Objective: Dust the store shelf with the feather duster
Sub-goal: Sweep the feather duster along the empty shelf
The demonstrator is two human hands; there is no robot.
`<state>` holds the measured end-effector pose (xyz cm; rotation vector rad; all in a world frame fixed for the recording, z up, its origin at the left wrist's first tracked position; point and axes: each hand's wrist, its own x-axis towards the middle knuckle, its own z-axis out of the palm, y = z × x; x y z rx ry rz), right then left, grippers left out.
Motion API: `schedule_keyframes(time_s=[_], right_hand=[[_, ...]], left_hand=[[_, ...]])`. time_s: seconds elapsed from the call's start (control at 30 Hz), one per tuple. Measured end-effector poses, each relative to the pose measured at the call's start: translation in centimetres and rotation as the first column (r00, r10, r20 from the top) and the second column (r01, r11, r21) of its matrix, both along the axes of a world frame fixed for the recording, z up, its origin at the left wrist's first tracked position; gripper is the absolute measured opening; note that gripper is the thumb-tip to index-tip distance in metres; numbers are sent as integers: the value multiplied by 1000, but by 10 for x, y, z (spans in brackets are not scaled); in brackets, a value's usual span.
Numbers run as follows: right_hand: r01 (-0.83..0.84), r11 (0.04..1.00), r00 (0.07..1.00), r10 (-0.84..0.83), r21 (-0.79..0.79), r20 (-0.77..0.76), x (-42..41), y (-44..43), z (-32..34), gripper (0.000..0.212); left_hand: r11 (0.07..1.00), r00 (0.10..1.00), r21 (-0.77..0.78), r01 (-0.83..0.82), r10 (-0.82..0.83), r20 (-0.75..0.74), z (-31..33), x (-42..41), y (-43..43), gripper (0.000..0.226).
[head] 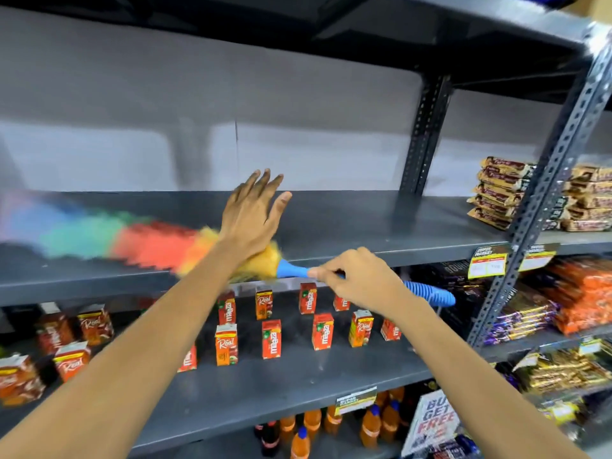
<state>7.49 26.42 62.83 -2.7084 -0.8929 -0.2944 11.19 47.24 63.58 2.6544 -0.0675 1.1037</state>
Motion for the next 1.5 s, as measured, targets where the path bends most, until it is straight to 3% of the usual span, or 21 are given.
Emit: schedule_keyframes(time_s=[0.1, 0.33, 0.47, 0.7, 0.83, 0.93, 1.07, 1.17, 1.23, 1.3, 1.37, 1.5], right_hand=[[-13, 1000, 999, 13, 22, 30, 15, 7, 5, 35], [249, 968, 952, -246, 4, 181, 37, 8, -6, 46], [112, 993, 974, -106, -23, 203, 26, -2, -5, 40], [-174, 985, 984, 175, -12, 39, -10, -14, -23, 30], [-199, 944, 980, 192, -265, -53, -18, -28, -51, 38], [-98, 867, 995, 91, -488, -39, -15, -53, -75, 41], [134, 791, 968, -232, -597, -91, -12, -105, -94, 46], [309, 714, 848, -505, -628, -158, -13, -153, -98, 48], [381, 663, 746, -632, -645, -209, -18, -185, -101, 36], [463, 601, 660, -724, -652, -199, -25, -212, -109, 30], [553, 535, 575, -800, -638, -172, -33, -236, -124, 41], [670, 440, 452, -881, -598, -142, -50, -273, -169, 37]], left_hand=[[1000, 998, -5, -26, 26, 52, 13, -14, 21, 61], [988, 991, 79, -130, 132, -14, 0, -33, 53, 69], [989, 991, 85, -120, 124, -42, -3, -29, 50, 70], [998, 995, 70, -7, 14, -96, 17, -14, 6, 52], [984, 990, 156, 90, -71, -122, -1, -14, -29, 54], [960, 974, 228, 162, -119, -192, -31, -14, -61, 63], [888, 945, 354, 292, -211, -249, -81, -23, -108, 60], [840, 888, 344, 419, -300, -348, -119, -30, -143, 61], [826, 846, 300, 477, -339, -411, -142, -35, -169, 69], [821, 796, 225, 525, -380, -471, -166, -40, -196, 72], [820, 736, 148, 553, -398, -548, -193, -41, -223, 62], [806, 658, 106, 583, -392, -643, -232, -45, -265, 51]])
